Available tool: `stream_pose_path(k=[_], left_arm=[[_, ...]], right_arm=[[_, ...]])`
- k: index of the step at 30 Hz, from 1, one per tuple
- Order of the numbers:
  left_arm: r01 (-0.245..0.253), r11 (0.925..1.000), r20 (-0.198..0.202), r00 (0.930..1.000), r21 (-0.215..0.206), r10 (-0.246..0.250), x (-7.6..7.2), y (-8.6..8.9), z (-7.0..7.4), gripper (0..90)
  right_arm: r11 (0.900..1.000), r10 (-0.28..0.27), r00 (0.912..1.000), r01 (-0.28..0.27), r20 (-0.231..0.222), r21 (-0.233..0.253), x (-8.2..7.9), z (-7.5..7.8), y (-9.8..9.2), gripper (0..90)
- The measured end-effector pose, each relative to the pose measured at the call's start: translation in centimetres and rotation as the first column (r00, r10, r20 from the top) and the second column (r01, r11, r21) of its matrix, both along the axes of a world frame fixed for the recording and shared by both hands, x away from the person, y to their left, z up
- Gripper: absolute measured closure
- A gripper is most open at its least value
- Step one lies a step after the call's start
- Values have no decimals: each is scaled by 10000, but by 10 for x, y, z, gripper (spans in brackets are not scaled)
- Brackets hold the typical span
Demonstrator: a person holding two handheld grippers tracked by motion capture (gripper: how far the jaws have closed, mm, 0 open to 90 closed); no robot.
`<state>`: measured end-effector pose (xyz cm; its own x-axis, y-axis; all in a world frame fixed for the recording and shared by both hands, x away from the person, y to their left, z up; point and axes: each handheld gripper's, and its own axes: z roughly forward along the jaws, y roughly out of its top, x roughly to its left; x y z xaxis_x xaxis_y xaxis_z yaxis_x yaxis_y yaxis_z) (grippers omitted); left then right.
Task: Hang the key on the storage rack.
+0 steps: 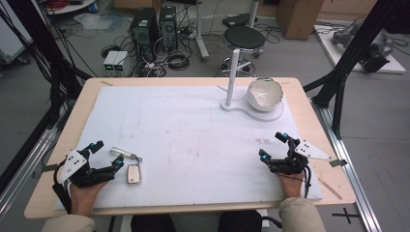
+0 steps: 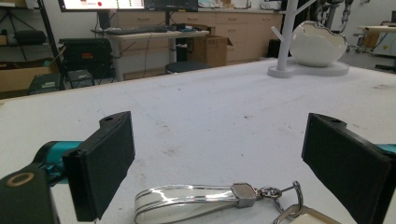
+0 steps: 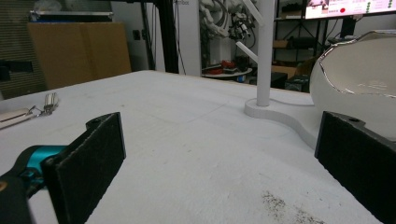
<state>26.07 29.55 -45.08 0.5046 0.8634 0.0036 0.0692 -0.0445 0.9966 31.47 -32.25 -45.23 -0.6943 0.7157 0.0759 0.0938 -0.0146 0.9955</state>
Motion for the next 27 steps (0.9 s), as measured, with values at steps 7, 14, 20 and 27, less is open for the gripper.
stream_pose_path(k=[7,14,20,27], left_arm=[[-65,10000,47,10000,12,65,0,-1,0,100],[-164,9999,98,9998,-55,164,-1,0,0,96],[235,9997,-80,9997,-58,-235,3,6,10,22],[933,9923,-13,9956,814,-935,15,18,52,17]], right_arm=[[10000,-28,10000,29,80,-42,0,0,0,9],[10000,-20,10000,20,8,-15,0,0,0,9],[10000,-28,10000,28,19,-44,-1,0,1,9],[10000,-5,10000,5,13,-39,0,0,1,9]])
